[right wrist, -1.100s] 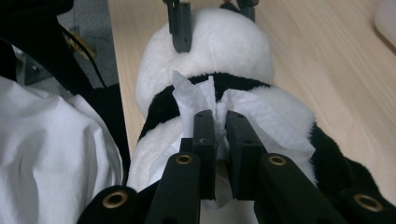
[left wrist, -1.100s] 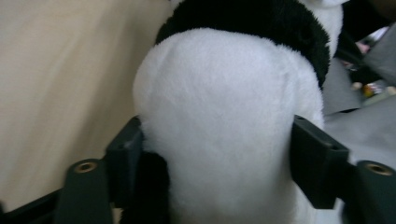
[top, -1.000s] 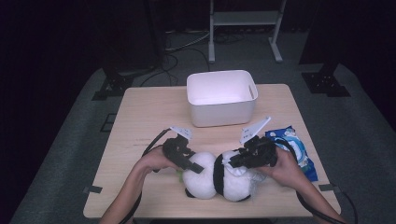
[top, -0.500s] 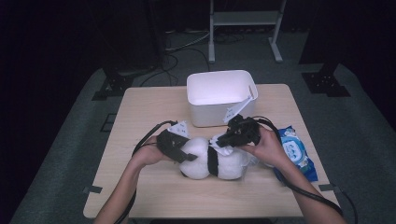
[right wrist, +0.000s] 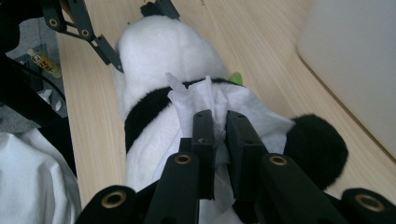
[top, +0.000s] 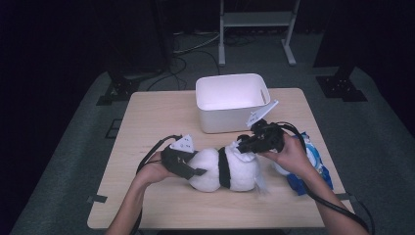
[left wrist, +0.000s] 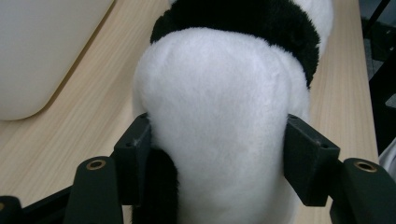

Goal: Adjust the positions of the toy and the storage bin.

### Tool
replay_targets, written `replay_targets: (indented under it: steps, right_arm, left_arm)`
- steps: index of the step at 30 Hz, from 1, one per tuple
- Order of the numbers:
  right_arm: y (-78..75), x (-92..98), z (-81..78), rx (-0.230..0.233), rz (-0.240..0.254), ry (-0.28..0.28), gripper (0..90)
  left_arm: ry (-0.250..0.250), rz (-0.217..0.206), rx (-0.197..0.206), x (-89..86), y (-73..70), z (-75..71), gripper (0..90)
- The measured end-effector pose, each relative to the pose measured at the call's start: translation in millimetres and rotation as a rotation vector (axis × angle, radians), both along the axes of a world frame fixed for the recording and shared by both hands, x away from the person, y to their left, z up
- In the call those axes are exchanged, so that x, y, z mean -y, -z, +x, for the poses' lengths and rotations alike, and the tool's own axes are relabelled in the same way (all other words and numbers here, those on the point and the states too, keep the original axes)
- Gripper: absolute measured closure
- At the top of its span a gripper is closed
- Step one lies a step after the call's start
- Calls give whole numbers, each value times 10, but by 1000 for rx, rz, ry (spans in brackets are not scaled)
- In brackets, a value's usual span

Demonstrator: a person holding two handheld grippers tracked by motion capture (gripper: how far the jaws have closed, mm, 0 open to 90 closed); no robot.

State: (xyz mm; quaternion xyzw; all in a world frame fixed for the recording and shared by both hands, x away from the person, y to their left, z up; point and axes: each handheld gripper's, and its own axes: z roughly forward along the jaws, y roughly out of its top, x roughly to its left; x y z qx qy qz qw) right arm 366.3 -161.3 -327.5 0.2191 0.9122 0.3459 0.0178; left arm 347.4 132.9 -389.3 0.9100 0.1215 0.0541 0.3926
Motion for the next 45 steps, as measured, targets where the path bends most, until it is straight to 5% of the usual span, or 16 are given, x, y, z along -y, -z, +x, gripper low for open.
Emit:
replay_targets:
  steps: [14,20,27,39,45]
  right_arm:
    - [114,158,-122,-46,22,1,815]
    - [131,215,-184,-50,33,1,815]
    - [24,122,-242,-3,0,-16,816]
    - [5,-424,-188,27,-66,-113,817]
    - [-29,-279,-142,24,-49,-84,817]
  left_arm:
    - [-22,-61,-84,-89,12,-8,156]
    - [-10,-67,-169,-98,170,39,93]
    - [-5,-98,-134,-112,128,15,302]
    - [9,-89,-60,-42,-55,-118,336]
    - [10,-107,-57,-88,-70,-114,341]
